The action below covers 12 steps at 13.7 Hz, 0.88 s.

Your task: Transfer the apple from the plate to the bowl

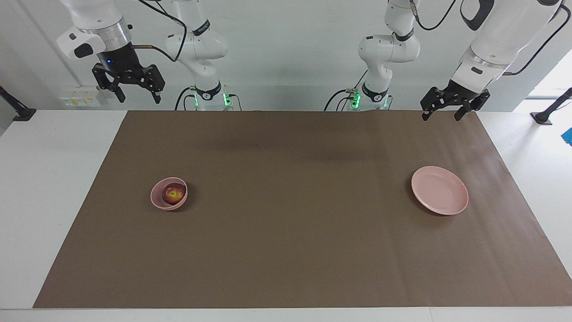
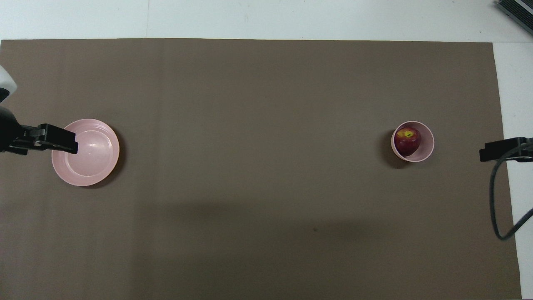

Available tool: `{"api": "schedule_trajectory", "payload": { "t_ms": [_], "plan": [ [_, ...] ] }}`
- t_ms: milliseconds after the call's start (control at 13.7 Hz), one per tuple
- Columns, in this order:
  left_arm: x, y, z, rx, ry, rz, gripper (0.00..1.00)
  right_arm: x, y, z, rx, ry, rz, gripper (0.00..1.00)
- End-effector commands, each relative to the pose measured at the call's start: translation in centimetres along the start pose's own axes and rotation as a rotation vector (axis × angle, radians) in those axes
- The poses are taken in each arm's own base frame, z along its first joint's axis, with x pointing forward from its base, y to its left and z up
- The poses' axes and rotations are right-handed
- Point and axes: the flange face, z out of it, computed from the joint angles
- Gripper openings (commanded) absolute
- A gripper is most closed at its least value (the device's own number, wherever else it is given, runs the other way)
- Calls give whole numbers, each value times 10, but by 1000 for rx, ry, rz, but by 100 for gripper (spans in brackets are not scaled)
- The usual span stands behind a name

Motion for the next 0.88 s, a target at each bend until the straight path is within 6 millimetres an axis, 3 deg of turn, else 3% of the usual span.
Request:
{"api": "schedule_trajectory", "payload": {
  "t_ms": [0, 366, 806],
  "plan": [
    [4, -1, -8, 7, -22, 16, 100, -8, 2, 2, 0, 1, -14, 100],
    [14, 4, -18, 7, 2, 92, 100, -6, 6, 1, -19, 13, -16, 100],
    [13, -8, -20, 6, 11, 66, 100, -4, 6, 1, -28, 25, -19, 100]
  ]
}}
